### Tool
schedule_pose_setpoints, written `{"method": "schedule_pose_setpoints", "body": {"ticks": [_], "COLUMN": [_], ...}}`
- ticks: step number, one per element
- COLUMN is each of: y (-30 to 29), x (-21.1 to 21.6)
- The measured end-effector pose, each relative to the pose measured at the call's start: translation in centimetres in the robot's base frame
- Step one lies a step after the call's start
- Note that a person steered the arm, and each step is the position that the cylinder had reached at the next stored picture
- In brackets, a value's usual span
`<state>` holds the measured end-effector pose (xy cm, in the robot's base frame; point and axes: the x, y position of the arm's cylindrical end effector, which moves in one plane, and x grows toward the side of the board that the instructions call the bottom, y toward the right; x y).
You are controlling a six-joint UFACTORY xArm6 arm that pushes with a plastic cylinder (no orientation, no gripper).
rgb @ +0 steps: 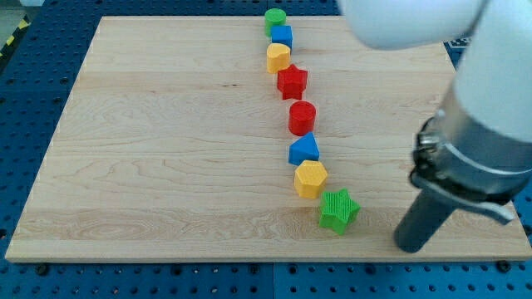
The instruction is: Push the green star left a bit
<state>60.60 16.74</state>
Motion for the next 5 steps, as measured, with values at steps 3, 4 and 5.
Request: {"method": "schedule_pose_setpoints", "body": {"ticks": [3, 4, 5], "y": [-2.3, -4.2, -4.2], "x": [-2.1, -2.2, -2.2]}}
